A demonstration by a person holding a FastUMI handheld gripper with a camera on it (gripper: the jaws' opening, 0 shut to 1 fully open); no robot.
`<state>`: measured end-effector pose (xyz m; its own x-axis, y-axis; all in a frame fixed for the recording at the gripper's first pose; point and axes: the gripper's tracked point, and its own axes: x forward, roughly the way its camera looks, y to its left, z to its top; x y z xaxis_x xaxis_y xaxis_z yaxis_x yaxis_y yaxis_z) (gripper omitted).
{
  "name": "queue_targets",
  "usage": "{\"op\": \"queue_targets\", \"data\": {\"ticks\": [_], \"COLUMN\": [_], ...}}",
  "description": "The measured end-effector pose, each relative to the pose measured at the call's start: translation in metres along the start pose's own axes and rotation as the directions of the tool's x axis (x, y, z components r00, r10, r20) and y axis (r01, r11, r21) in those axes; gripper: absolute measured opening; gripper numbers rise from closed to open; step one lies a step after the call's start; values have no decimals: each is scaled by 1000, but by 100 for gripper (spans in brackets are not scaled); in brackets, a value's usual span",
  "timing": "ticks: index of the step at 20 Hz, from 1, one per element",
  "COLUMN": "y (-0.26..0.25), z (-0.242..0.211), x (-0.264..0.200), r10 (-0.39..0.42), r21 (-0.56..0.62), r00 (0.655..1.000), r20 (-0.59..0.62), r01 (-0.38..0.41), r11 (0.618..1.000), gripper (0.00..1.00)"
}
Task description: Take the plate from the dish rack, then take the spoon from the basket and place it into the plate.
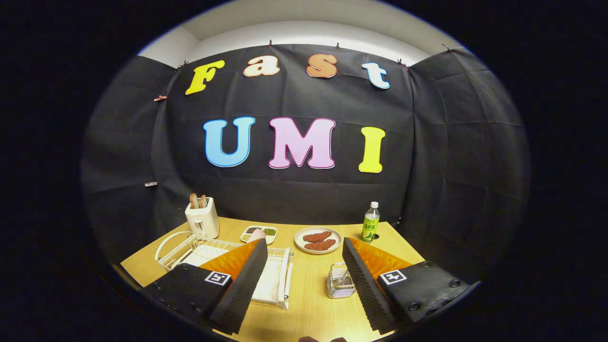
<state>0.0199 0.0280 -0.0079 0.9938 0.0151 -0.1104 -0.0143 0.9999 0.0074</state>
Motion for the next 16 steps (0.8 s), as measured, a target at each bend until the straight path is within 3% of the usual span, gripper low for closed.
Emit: {"op": "queue_targets", "data": {"ticks": [8,16], "y": [42,89], "z": [12,-26], "x": [53,115], "r10": [28,-3], "r21": [-30,-141], "r00": [999,980], "r20": [-41,-200], "r01": [-30,-25], "r11": [999,990], "gripper": [98,98]}}
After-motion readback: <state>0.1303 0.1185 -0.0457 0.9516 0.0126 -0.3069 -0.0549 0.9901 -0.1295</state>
